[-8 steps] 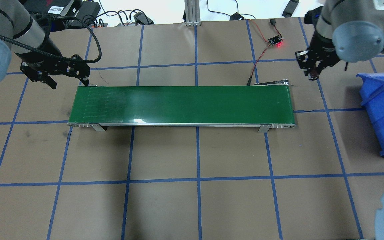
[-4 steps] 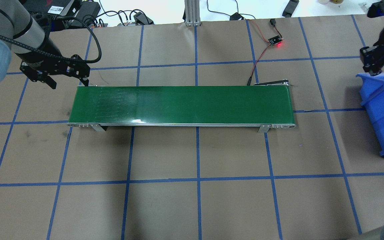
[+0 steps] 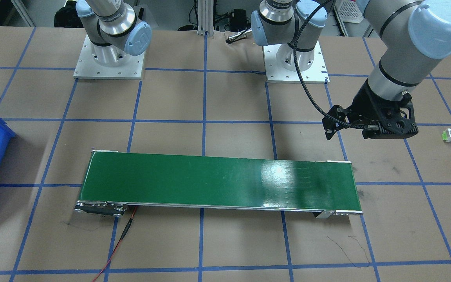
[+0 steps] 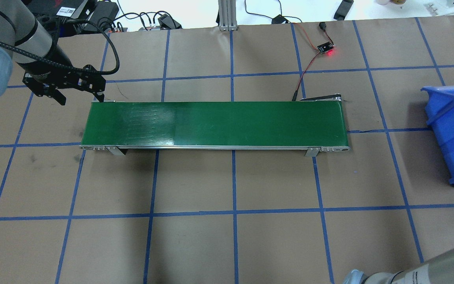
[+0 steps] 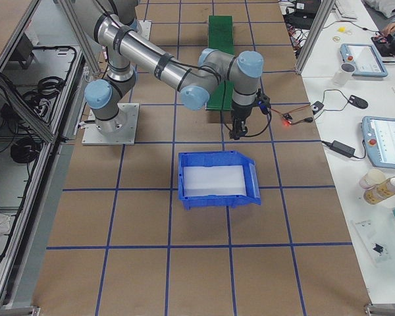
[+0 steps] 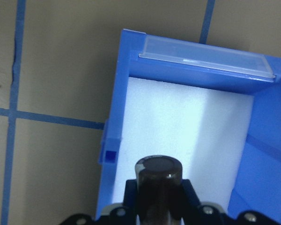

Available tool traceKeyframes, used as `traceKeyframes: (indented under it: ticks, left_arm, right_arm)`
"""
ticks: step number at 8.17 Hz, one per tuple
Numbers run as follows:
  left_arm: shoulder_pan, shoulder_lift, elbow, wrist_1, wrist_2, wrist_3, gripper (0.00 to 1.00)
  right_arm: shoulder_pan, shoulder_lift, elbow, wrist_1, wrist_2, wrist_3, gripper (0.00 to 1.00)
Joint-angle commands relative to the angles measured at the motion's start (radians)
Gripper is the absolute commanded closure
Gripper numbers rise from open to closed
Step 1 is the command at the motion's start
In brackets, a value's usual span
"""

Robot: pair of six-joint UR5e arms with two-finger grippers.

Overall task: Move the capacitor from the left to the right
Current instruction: 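Carry the capacitor with the right gripper over the blue bin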

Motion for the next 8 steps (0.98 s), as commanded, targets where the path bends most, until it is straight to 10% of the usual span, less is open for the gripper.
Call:
traceKeyframes:
  ticks: [1,6,7,8]
  left_arm:
    - [-0.001,0.000,-0.011,0.002,0.004,-0.009,0.00]
    - [-0.002,0.000,-0.013,0.005,0.002,-0.010,0.00]
    - [-0.002,0.000,-0.013,0.004,0.001,-0.010,0.00]
    - [-0.002,0.000,-0.014,0.004,-0.001,-0.010,0.00]
  right_arm:
    - [-0.050,0.091,0.005,-0.083,0.004,-0.073,1.00]
    - [-0.095,0.189,0.027,-0.146,-0.006,-0.098,1.00]
    - [-0.095,0.188,0.030,-0.147,-0.007,-0.098,0.92]
    - [-0.095,0.182,0.030,-0.147,-0.006,-0.096,0.54]
